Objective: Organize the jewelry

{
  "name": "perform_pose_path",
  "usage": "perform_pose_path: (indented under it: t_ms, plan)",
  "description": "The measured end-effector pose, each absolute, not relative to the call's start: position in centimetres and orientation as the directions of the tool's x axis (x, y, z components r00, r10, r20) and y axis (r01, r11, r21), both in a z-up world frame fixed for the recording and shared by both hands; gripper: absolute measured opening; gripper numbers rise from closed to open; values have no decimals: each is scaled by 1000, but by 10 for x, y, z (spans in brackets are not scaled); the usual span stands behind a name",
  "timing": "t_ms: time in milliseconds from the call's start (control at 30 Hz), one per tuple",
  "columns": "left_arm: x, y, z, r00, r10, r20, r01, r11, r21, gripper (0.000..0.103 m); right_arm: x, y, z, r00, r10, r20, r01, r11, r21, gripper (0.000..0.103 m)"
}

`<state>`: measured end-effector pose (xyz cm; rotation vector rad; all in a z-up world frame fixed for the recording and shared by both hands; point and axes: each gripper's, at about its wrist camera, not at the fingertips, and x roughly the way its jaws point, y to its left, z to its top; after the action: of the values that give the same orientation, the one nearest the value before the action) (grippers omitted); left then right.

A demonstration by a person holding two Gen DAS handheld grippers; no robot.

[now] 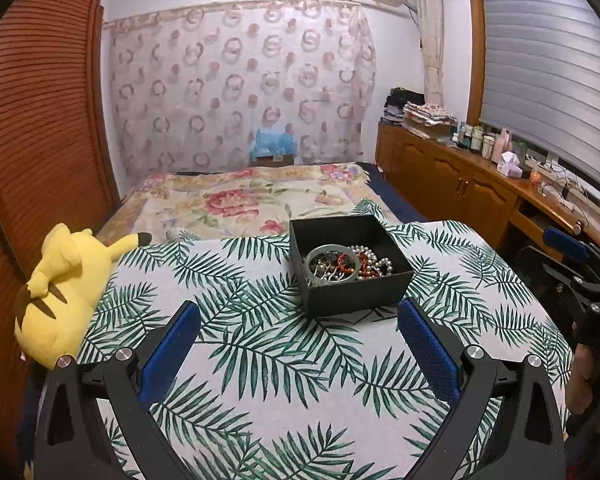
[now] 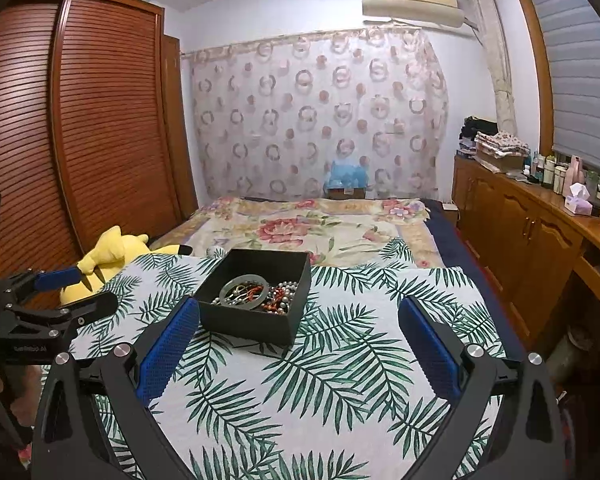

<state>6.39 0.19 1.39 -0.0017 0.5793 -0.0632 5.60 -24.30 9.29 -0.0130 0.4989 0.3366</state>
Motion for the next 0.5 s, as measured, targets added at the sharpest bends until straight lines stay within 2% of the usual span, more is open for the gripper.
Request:
perform_pose_path:
  t_ms: [500]
  plan:
    - [59,3,12,840,-53,-541,54,998,-15,95,56,-242,88,822,310,-478,-314,947,73,100]
